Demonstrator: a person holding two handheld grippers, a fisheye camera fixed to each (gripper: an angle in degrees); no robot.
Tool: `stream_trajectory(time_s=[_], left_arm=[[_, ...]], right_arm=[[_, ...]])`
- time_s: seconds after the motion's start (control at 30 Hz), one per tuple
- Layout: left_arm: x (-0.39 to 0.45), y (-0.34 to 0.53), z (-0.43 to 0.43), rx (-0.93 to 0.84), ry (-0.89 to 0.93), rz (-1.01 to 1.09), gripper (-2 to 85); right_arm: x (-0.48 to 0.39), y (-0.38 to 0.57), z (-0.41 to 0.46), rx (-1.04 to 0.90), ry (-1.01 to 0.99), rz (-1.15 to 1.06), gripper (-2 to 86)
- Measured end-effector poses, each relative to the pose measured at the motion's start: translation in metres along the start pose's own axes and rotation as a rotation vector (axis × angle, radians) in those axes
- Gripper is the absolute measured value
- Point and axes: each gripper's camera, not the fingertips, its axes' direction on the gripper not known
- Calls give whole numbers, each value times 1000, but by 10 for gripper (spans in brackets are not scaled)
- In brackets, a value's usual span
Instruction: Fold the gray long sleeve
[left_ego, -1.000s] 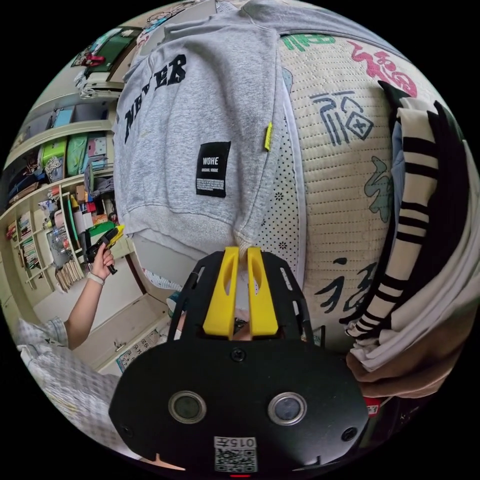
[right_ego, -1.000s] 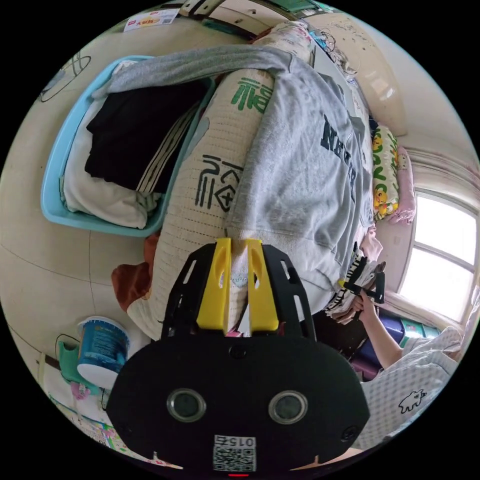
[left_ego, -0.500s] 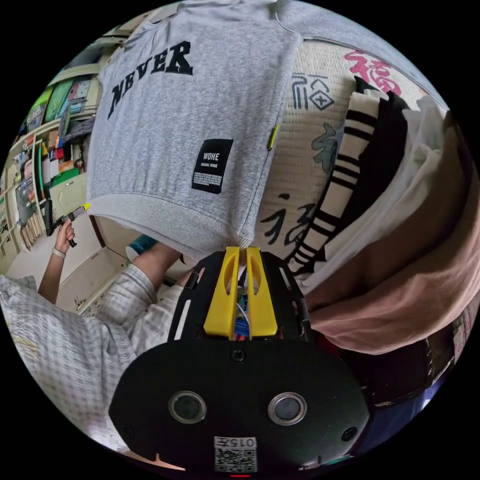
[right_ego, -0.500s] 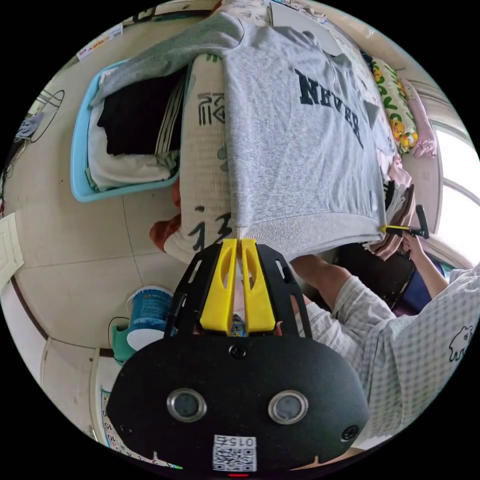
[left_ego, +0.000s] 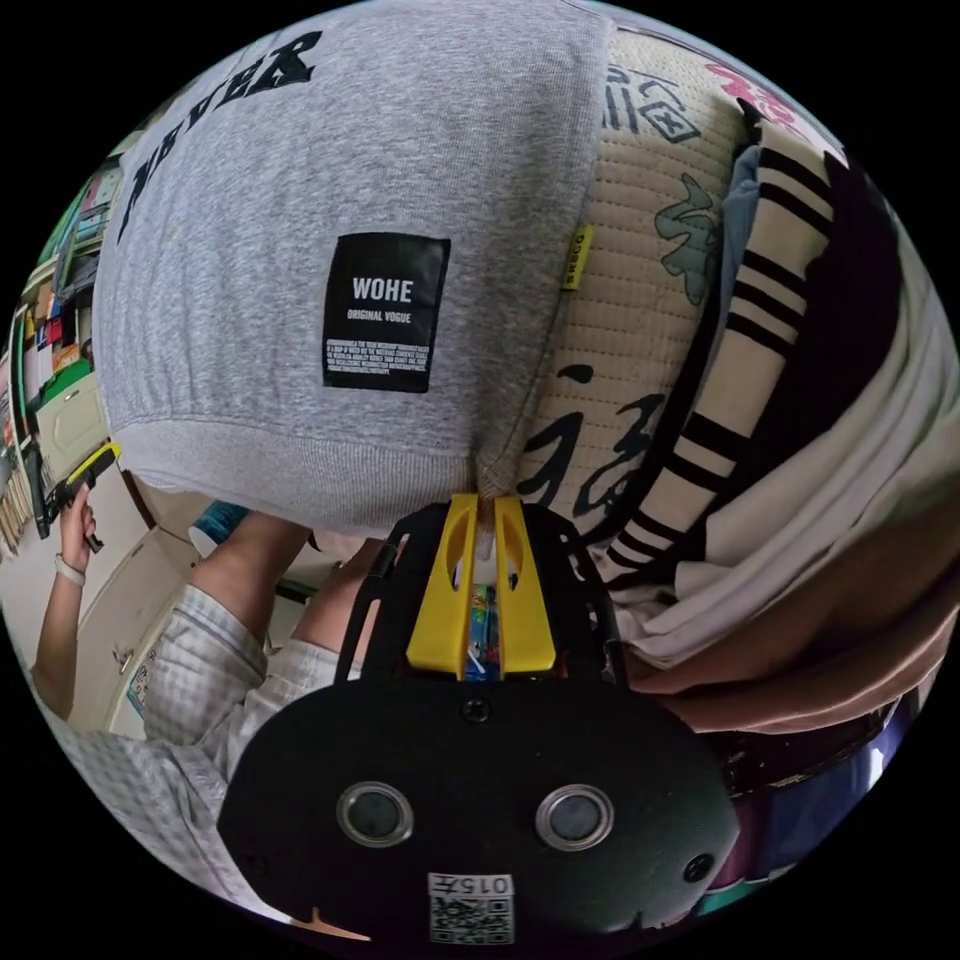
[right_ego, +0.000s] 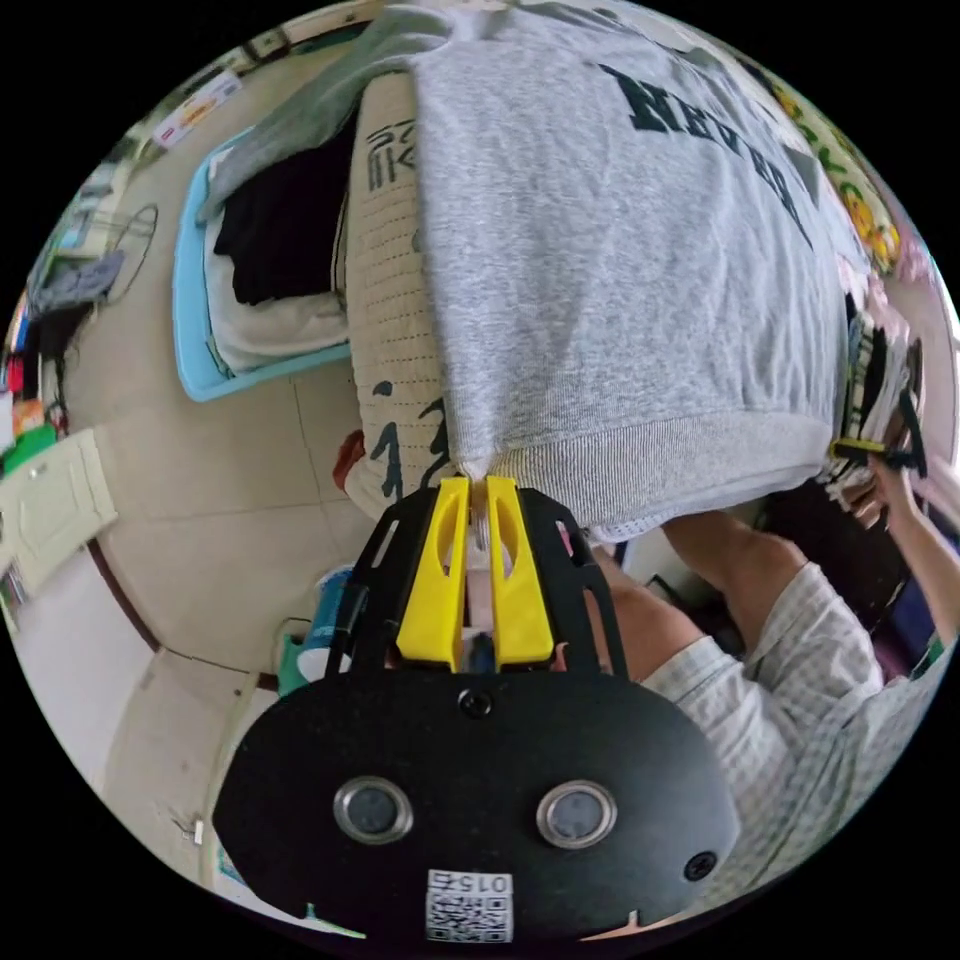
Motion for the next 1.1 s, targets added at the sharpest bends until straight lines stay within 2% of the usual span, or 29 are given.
stream_trajectory(time_s=[0.07,0.23,0.37,0.53,0.6,0.67,0.77,0.87,0.93,1.1], left_arm=[[1,-2,1,28,-9,21,11],[1,-12,-1,62,-29,43,12],[-4,-19,-1,74,0,0,17],[10,-23,-12,94,-89,-12,46],[21,-16,-24,103,-138,0,55],[30,-10,-42,135,-116,7,56],[33,-17,-87,253,-66,-45,57],[26,-61,-144,442,-52,-133,63],[12,-117,-191,602,-103,-231,74],[-28,-247,-265,788,-230,-408,89]], right_arm=[[4,8,-10,8,-13,7,44],[-7,36,-46,19,148,-102,26],[-3,55,-71,33,139,-102,16],[-5,85,-123,26,177,-120,43],[-14,101,-147,9,129,-166,47],[-22,115,-177,47,125,-192,47],[-27,117,-237,172,124,-175,55],[-22,90,-299,349,138,-106,72],[-9,52,-344,477,183,2,80],[23,-34,-418,604,307,151,108]])
